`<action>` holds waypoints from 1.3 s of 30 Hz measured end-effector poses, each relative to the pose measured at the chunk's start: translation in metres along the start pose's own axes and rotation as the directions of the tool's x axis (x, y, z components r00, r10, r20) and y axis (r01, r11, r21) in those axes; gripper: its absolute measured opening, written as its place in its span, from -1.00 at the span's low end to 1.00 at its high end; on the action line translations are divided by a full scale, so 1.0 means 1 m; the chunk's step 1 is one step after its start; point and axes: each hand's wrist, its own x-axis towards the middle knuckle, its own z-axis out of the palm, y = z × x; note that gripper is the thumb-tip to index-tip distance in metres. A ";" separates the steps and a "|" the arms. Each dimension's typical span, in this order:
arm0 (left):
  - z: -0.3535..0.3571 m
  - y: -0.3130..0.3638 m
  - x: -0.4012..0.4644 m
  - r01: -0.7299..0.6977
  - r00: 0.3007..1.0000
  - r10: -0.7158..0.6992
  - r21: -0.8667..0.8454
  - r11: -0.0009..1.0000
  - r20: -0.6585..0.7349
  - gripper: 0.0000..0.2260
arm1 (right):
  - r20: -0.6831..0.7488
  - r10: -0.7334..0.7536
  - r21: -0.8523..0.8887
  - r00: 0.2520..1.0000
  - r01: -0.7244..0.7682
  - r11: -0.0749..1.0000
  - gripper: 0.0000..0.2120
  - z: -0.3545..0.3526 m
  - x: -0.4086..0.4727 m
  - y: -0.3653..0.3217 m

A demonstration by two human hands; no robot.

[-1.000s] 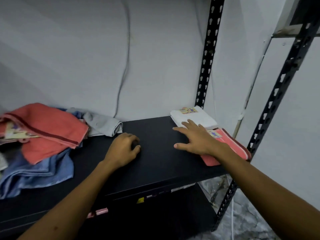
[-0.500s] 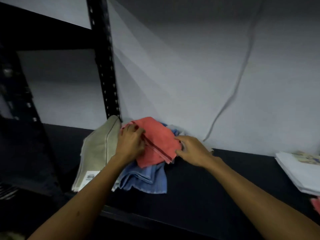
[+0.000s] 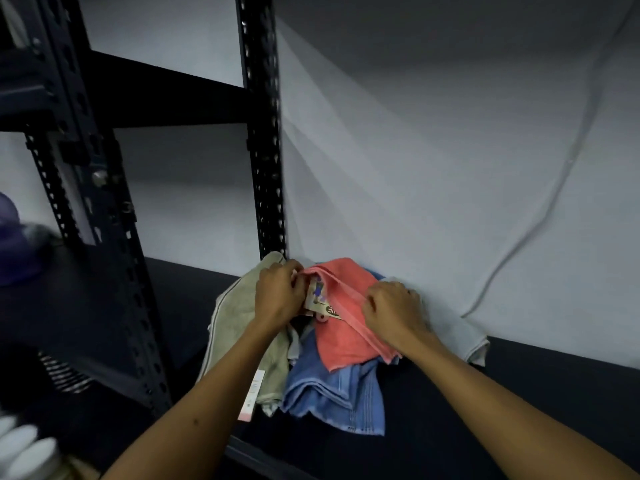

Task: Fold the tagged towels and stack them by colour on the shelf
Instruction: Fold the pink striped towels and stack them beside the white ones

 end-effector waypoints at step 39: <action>0.016 0.229 -0.046 0.137 0.946 0.241 -0.943 0.304 0.215 -0.40 | -0.050 0.393 0.810 0.918 -0.193 0.553 -0.58 -0.175 -0.096 0.120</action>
